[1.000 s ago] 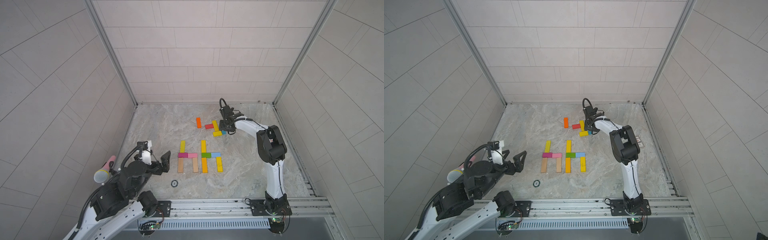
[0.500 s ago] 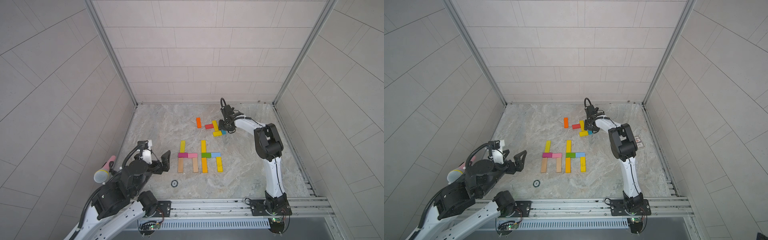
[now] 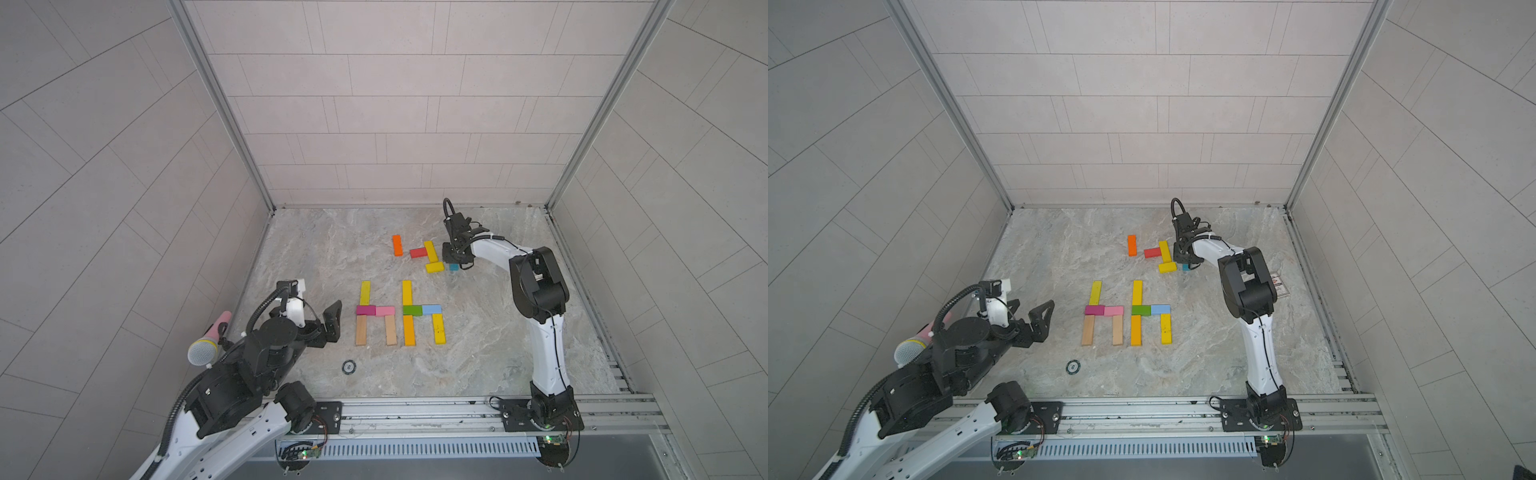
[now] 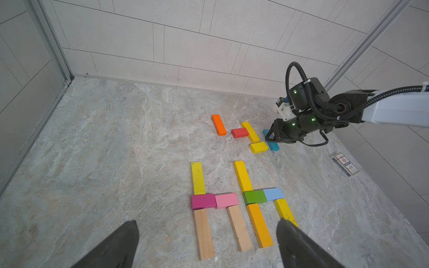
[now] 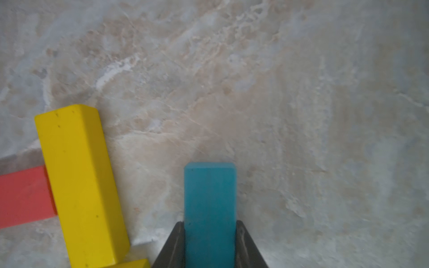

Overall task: Assemble the letter h with building blocks
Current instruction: Pick up the building block from the center of the board.

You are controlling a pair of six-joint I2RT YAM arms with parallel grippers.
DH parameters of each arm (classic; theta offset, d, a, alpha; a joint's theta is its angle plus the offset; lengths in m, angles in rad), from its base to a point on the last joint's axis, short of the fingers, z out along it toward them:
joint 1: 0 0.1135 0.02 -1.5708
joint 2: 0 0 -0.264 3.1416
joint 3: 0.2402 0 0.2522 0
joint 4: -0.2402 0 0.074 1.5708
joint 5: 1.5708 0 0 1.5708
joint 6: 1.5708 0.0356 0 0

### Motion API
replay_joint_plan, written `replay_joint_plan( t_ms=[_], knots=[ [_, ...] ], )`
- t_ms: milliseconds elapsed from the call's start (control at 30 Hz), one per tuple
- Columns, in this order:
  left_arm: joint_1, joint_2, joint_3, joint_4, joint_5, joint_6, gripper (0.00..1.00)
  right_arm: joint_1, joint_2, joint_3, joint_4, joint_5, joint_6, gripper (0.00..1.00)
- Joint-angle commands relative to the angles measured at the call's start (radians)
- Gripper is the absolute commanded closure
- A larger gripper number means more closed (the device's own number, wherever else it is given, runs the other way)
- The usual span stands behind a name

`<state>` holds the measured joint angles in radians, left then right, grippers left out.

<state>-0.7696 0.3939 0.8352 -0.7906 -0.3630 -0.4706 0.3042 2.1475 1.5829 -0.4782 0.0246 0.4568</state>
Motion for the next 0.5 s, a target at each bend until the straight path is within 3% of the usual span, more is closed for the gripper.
replay_joint_plan(
  t_ms=[0, 333, 467],
  knots=[
    [0.007, 0.009, -0.01, 0.014, 0.0, 0.016, 0.0, -0.006, -0.132, -0.063, 0.009, 0.033, -0.037, 0.79],
    [0.009, 0.007, -0.008, 0.019, 0.019, 0.016, 0.0, 0.121, -0.413, -0.359, 0.018, 0.037, -0.002, 0.8],
    [0.009, 0.005, -0.008, 0.019, 0.021, 0.017, 0.0, 0.168, -0.457, -0.448, 0.039, 0.039, 0.004, 0.8]
  ],
)
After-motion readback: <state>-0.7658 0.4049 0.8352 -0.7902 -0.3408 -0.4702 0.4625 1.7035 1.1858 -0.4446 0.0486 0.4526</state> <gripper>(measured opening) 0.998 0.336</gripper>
